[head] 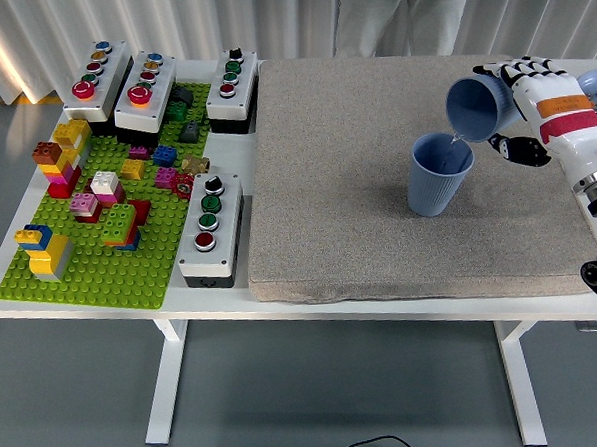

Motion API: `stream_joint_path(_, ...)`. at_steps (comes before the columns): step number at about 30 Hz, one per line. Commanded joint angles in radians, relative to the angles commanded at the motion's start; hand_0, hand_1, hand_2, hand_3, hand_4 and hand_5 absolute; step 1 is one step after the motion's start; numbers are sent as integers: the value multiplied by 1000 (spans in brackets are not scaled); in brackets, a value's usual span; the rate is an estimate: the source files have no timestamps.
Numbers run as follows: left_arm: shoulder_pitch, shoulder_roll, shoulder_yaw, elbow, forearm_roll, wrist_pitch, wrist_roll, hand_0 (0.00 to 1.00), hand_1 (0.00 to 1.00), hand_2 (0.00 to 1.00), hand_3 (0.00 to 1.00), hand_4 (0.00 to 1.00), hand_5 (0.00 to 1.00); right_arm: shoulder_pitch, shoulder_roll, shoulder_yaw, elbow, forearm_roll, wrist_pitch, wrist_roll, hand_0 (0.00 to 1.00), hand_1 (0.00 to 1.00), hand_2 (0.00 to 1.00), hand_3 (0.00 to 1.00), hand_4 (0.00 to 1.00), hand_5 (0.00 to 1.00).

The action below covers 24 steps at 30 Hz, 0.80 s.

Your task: Pick cup pour cup place

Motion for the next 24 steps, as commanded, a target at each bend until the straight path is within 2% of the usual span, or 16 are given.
stream_joint_path(17,-3,1,-6,0,6,0,0,731,781,824,681,511,942,13,-20,-22,4,-9,9,-4,873,723,573,632,730,96)
stream_joint_path(24,-2,1,-5,0,6,0,1,731,780,823,681,511,941,21,-34,-48,10,-25,-8,-17,873,722,572,630,729,95)
